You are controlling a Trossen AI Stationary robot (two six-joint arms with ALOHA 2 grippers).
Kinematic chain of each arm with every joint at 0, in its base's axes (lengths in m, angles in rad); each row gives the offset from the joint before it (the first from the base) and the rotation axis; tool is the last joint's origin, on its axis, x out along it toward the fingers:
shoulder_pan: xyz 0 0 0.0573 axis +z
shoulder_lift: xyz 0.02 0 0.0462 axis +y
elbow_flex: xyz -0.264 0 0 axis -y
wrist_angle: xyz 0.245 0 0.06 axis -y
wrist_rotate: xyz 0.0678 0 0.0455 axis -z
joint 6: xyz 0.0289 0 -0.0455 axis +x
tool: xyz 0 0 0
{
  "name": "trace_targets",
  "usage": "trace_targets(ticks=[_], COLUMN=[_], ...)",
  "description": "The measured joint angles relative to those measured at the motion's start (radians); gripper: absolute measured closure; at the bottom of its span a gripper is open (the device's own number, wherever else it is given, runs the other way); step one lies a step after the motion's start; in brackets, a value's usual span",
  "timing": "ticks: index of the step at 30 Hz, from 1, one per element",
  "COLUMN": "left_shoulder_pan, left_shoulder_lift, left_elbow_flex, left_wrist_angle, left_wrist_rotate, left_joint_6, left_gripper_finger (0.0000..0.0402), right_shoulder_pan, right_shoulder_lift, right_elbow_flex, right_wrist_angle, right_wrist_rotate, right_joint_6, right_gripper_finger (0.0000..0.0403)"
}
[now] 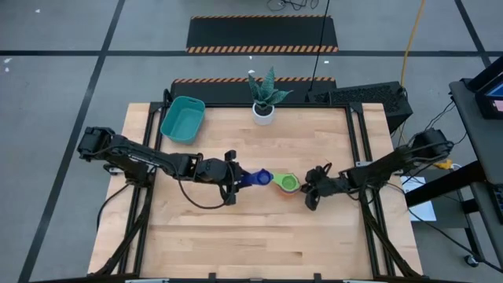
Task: Nest measuring cups in basket
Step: Stack the dark blue measuring cup on top of the green measuring cup
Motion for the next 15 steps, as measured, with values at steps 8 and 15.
trace_targets(ticks=[8, 15], left_shoulder_pan=[0.0, 0.0], left_shoulder_lift=[0.0, 0.03], left_elbow_flex=[0.0, 0.001], left_wrist_angle=[0.006, 0.101], left_wrist_rotate=[0.008, 0.034], left_joint_6=[0.009, 0.008], left_gripper_finger=[0.0244, 0.0248], right_shoulder_pan=[-0.08, -0.117], right_shoulder_lift=[0.156, 0.261], right_elbow_flex=[0.039, 0.144], right_wrist_angle=[0.147, 0.139], right_wrist_rotate=[0.0, -0.002], right_joint_6=[-0.107, -0.216], right_gripper_finger=[0.0403, 0.0403])
